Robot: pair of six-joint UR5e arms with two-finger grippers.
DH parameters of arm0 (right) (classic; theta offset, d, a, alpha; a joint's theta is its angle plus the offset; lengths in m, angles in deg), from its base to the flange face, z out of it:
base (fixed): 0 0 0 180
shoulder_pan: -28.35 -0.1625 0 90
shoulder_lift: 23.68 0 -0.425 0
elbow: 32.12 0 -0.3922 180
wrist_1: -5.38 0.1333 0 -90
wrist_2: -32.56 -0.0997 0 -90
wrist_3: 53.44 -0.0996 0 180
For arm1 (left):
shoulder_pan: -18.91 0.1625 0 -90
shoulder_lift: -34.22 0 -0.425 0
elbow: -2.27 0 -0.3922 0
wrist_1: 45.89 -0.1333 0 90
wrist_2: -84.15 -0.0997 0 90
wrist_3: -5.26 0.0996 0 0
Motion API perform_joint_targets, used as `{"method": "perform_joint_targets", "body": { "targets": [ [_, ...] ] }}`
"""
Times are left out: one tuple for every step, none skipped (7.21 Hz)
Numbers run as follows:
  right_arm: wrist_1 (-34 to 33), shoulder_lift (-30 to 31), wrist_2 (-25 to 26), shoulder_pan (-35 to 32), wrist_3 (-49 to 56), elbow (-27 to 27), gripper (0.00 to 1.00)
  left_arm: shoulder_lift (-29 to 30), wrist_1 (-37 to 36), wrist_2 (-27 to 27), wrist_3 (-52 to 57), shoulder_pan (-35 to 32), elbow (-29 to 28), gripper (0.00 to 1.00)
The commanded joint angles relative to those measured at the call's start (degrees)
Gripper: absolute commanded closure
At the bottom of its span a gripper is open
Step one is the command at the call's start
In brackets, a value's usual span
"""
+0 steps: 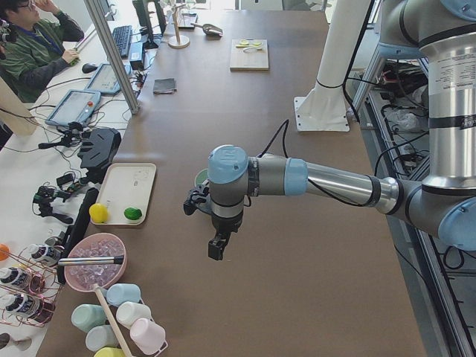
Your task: Place spoon in bowl
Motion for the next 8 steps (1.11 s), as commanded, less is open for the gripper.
{"method": "perform_joint_targets", "body": {
  "targets": [
    [0.0, 0.0, 0.2, -0.5, 0.0, -0.2, 0.00, -0.2, 0.5, -0.1, 0.6, -0.2, -0.1, 0.01],
    [0.0, 0.0, 0.1, -0.5, 0.0, -0.2, 0.00, -0.1, 0.2, -0.2, 0.5, -0.5, 0.8, 0.01],
    [0.0, 0.3, 0.0, -0.5, 0.0, -0.2, 0.00, -0.1, 0.2, -0.2, 0.5, -0.6, 1.0, 0.01],
    [0.0, 0.3, 0.0, -0.5, 0.0, -0.1, 0.00, 0.0, 0.2, -0.3, 0.0, -0.5, 0.4, 0.01],
    [0.0, 0.3, 0.0, -0.5, 0.0, -0.1, 0.00, 0.7, 0.3, -0.2, -0.2, -0.4, -0.3, 0.01],
    [0.0, 0.3, -0.1, -0.5, 0.0, -0.1, 0.00, 0.9, 0.5, 0.2, -0.2, -0.5, 0.5, 0.01],
    [0.1, 0.3, -0.1, -0.5, 0.0, -0.1, 0.00, 1.8, 1.3, 0.0, -0.2, -0.6, 0.7, 0.01],
    [2.4, 0.3, -0.8, -0.5, -0.1, 0.1, 0.00, 1.8, 5.4, 0.1, -0.2, -0.6, 0.5, 0.01]
  ]
}}
